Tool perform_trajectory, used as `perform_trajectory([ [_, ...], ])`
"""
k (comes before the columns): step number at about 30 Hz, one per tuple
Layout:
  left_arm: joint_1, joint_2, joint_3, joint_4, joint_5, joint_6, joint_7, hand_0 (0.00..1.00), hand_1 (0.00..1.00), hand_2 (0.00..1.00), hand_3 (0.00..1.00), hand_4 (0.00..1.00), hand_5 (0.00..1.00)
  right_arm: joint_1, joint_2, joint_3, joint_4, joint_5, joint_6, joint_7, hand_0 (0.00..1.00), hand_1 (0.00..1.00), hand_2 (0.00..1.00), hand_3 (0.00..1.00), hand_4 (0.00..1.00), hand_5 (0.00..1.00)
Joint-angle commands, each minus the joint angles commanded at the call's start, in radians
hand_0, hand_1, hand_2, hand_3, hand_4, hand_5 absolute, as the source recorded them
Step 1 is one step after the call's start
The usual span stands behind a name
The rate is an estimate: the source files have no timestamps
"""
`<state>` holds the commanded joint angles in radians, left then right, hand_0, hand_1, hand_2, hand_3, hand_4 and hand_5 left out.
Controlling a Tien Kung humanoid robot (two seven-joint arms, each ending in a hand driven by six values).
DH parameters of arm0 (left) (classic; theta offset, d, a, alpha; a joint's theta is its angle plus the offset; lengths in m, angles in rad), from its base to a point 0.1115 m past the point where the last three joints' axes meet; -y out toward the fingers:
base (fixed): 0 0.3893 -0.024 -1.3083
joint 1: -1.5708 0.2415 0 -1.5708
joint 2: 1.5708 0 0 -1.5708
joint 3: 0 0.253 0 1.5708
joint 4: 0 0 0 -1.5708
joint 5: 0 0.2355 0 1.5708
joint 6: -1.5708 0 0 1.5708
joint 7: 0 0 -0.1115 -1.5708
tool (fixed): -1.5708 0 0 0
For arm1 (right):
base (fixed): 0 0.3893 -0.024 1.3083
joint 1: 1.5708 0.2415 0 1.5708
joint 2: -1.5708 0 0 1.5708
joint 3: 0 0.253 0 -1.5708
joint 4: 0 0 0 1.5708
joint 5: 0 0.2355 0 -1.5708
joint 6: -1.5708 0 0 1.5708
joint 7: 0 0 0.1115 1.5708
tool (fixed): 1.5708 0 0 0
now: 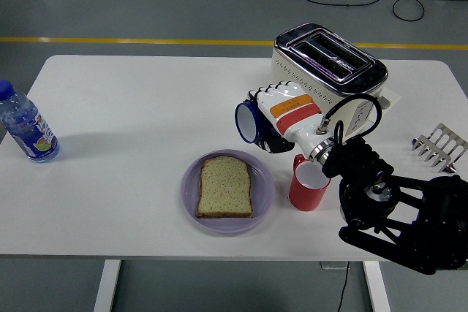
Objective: Pick up the cup,pour liquid into bread,place the cup on the desk
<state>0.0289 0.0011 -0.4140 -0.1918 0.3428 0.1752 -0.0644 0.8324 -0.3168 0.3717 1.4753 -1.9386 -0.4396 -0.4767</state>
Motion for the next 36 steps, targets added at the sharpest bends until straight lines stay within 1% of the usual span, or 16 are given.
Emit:
perform_trajectory([
  [2, -0.001, 0.0, -0.001, 0.0, 0.001, 0.0, 0.0, 0.646, 0.641, 0.635, 0.532, 0.303, 0.764, -0.016, -0.007, 0.051, 0.016, 0.084, -0.013, 0.01, 0.419, 0.249, 0.459, 0.508, 0.591, 0.002],
  [4, -0.004, 0.001, -0.004, -0.001, 0.004, 0.0, 0.0, 0.646, 0.641, 0.635, 0.532, 0.303, 0.764, -0.061, -0.026, 0.124, 0.054, 0.168, -0.033, 0.039, 0.419, 0.249, 0.459, 0.508, 0.591, 0.002],
  [5, -0.004, 0.002, -0.005, -0.001, 0.004, 0.0, 0.0, 0.647, 0.641, 0.631, 0.531, 0.303, 0.765, -0.074, -0.03, 0.158, 0.063, 0.214, -0.038, 0.047, 0.414, 0.246, 0.459, 0.506, 0.575, 0.002],
  [8, -0.005, 0.002, -0.008, -0.002, 0.006, 0.0, 0.0, 0.647, 0.641, 0.631, 0.531, 0.303, 0.765, -0.122, -0.041, 0.237, 0.1, 0.336, -0.041, 0.073, 0.414, 0.246, 0.459, 0.506, 0.575, 0.002],
  [10, -0.006, 0.001, -0.003, -0.002, 0.003, -0.001, 0.001, 0.647, 0.641, 0.631, 0.531, 0.303, 0.765, -0.188, -0.046, 0.314, 0.146, 0.417, -0.044, 0.109, 0.414, 0.246, 0.459, 0.506, 0.575, 0.002],
  [11, -0.007, 0.001, 0.0, -0.001, 0.003, -0.001, 0.001, 0.646, 0.642, 0.633, 0.531, 0.302, 0.765, -0.215, -0.044, 0.352, 0.161, 0.455, -0.049, 0.12, 0.416, 0.255, 0.458, 0.502, 0.547, 0.002],
  [13, -0.007, 0.0, 0.002, -0.001, 0.003, -0.001, 0.001, 0.646, 0.642, 0.633, 0.531, 0.302, 0.765, -0.264, -0.039, 0.434, 0.181, 0.541, -0.05, 0.154, 0.416, 0.255, 0.458, 0.502, 0.547, 0.002],
  [16, -0.008, 0.001, 0.004, -0.001, 0.005, -0.002, 0.002, 0.646, 0.642, 0.633, 0.531, 0.302, 0.765, -0.323, -0.038, 0.535, 0.196, 0.659, -0.025, 0.229, 0.416, 0.255, 0.458, 0.502, 0.547, 0.002],
  [19, -0.009, 0.002, -0.001, -0.001, 0.01, -0.002, 0.001, 0.646, 0.642, 0.632, 0.532, 0.302, 0.768, -0.38, -0.046, 0.622, 0.205, 0.776, 0.011, 0.33, 0.418, 0.256, 0.457, 0.502, 0.544, 0.002],
  [21, -0.01, 0.003, -0.002, -0.001, 0.01, -0.002, 0.001, 0.646, 0.642, 0.632, 0.532, 0.302, 0.768, -0.417, -0.054, 0.665, 0.21, 0.807, 0.032, 0.376, 0.418, 0.256, 0.457, 0.502, 0.544, 0.002],
  [25, -0.012, 0.003, -0.004, -0.002, 0.014, -0.002, 0.001, 0.646, 0.641, 0.631, 0.531, 0.302, 0.767, -0.49, -0.064, 0.742, 0.204, 0.858, 0.054, 0.454, 0.428, 0.261, 0.459, 0.504, 0.546, 0.002],
  [27, -0.012, 0.003, -0.003, -0.001, 0.014, -0.002, 0.001, 0.646, 0.641, 0.631, 0.531, 0.302, 0.767, -0.518, -0.064, 0.771, 0.194, 0.869, 0.059, 0.485, 0.428, 0.261, 0.459, 0.504, 0.546, 0.002],
  [29, -0.013, 0.003, -0.003, -0.001, 0.014, -0.002, 0.001, 0.646, 0.641, 0.63, 0.531, 0.3, 0.767, -0.526, -0.064, 0.779, 0.19, 0.872, 0.061, 0.496, 0.432, 0.264, 0.459, 0.505, 0.546, 0.002],
  [31, -0.013, 0.003, 0.0, -0.001, 0.013, -0.002, 0.001, 0.646, 0.641, 0.63, 0.531, 0.3, 0.767, -0.573, -0.056, 0.828, 0.149, 0.891, 0.078, 0.554, 0.432, 0.264, 0.459, 0.505, 0.546, 0.002],
  [34, -0.015, 0.002, 0.002, -0.001, 0.012, -0.002, 0.001, 0.646, 0.641, 0.63, 0.531, 0.3, 0.767, -0.604, -0.048, 0.858, 0.116, 0.886, 0.086, 0.602, 0.432, 0.264, 0.459, 0.505, 0.546, 0.002],
  [36, -0.017, 0.002, 0.001, -0.001, 0.013, -0.002, 0.001, 0.646, 0.641, 0.632, 0.531, 0.3, 0.767, -0.629, -0.039, 0.879, 0.082, 0.885, 0.092, 0.64, 0.441, 0.263, 0.459, 0.504, 0.523, 0.002],
])
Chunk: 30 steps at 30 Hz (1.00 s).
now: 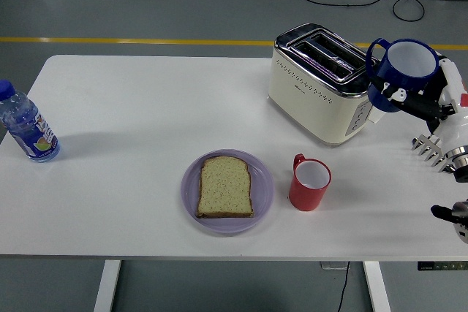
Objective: Pick up the cup,pour liquid into bread,place the cup on the desk
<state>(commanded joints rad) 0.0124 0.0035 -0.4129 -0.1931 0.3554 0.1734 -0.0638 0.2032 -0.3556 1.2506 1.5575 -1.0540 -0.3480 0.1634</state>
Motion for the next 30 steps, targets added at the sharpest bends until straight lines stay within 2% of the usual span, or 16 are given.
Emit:
perform_trajectory([
  [9, -0.004, 0.001, -0.003, -0.001, 0.004, 0.0, -0.001, 0.646, 0.642, 0.632, 0.531, 0.298, 0.768, -0.072, 0.044, 0.039, -0.113, -0.026, 0.004, 0.15, 0.444, 0.27, 0.46, 0.504, 0.518, 0.002],
  [11, -0.005, 0.001, -0.003, -0.001, 0.004, 0.0, -0.001, 0.646, 0.641, 0.632, 0.531, 0.296, 0.766, -0.074, 0.046, 0.039, -0.117, -0.025, 0.004, 0.156, 0.448, 0.269, 0.46, 0.504, 0.517, 0.002],
  [14, -0.003, 0.001, 0.004, 0.0, 0.002, 0.0, -0.001, 0.646, 0.641, 0.632, 0.531, 0.296, 0.766, -0.097, 0.082, 0.022, -0.19, -0.041, 0.005, 0.21, 0.448, 0.269, 0.46, 0.504, 0.517, 0.002],
  [22, 0.002, 0.0, 0.019, 0.001, -0.005, -0.001, 0.001, 0.646, 0.641, 0.632, 0.531, 0.297, 0.769, -0.103, 0.126, -0.021, -0.327, -0.03, 0.01, 0.254, 0.451, 0.271, 0.462, 0.504, 0.519, 0.002],
  [30, 0.009, -0.001, 0.036, 0.002, -0.013, -0.002, 0.003, 0.646, 0.642, 0.637, 0.531, 0.295, 0.765, -0.109, 0.15, -0.039, -0.387, -0.036, 0.011, 0.311, 0.462, 0.277, 0.462, 0.505, 0.518, 0.002],
])
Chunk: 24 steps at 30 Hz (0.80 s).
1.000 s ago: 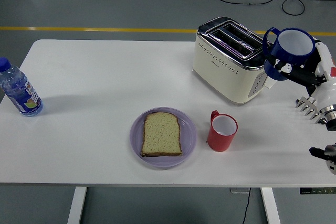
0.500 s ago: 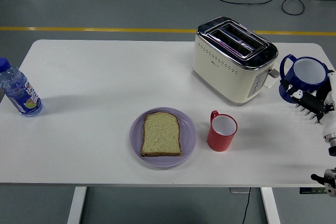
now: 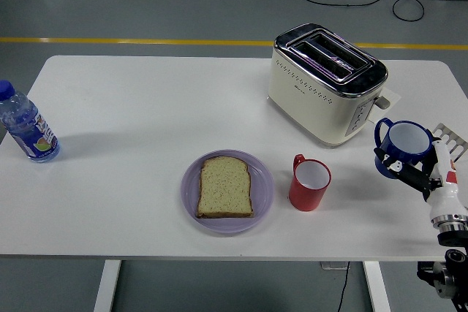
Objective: Pick up the cup,pour liquid into bread,place the cup on the desk
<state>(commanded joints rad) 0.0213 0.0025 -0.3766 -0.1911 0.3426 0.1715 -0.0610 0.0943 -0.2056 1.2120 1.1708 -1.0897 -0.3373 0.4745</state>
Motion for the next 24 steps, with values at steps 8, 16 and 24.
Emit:
perform_trajectory([
  [8, -0.002, 0.0, 0.003, -0.001, 0.001, 0.0, 0.0, 0.646, 0.643, 0.636, 0.531, 0.297, 0.768, 0.014, 0.027, -0.038, -0.09, 0.024, 0.006, 0.049, 0.469, 0.284, 0.464, 0.505, 0.524, 0.002],
  [16, -0.009, -0.002, -0.004, -0.002, 0.002, 0.0, 0.001, 0.646, 0.643, 0.637, 0.531, 0.297, 0.769, 0.038, 0.055, -0.056, -0.17, 0.039, 0.009, 0.087, 0.471, 0.285, 0.469, 0.505, 0.54, 0.002],
  [24, -0.011, -0.002, -0.004, -0.003, 0.0, 0.0, 0.001, 0.646, 0.643, 0.64, 0.531, 0.295, 0.766, 0.055, 0.075, -0.084, -0.247, 0.066, -0.006, 0.111, 0.481, 0.293, 0.479, 0.507, 0.576, 0.002],
])
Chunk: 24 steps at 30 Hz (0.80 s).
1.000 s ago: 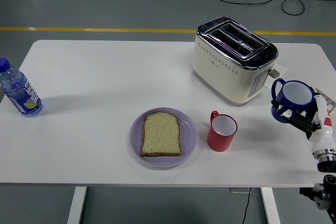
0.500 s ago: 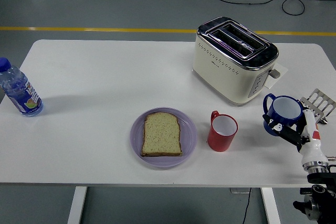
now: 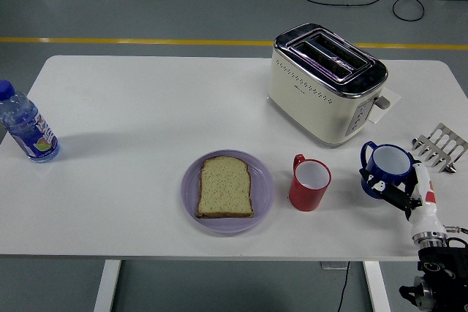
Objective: Pick up the cup,pour liquid into bread,place the cup on the desk
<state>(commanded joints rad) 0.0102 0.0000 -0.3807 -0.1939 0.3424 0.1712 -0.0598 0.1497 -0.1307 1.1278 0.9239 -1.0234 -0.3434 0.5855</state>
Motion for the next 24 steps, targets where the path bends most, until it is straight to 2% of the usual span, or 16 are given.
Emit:
perform_trajectory([
  [9, -0.001, 0.0, -0.002, 0.0, 0.001, 0.0, 0.0, 0.646, 0.643, 0.64, 0.531, 0.297, 0.766, 0.014, 0.011, -0.046, -0.06, 0.081, -0.034, 0.059, 0.484, 0.302, 0.488, 0.506, 0.59, 0.002],
  [24, -0.002, 0.0, -0.001, 0.0, -0.001, -0.001, 0.001, 0.647, 0.644, 0.641, 0.532, 0.297, 0.765, 0.036, 0.018, -0.078, -0.096, 0.091, -0.04, 0.056, 0.479, 0.32, 0.503, 0.509, 0.618, 0.002],
])
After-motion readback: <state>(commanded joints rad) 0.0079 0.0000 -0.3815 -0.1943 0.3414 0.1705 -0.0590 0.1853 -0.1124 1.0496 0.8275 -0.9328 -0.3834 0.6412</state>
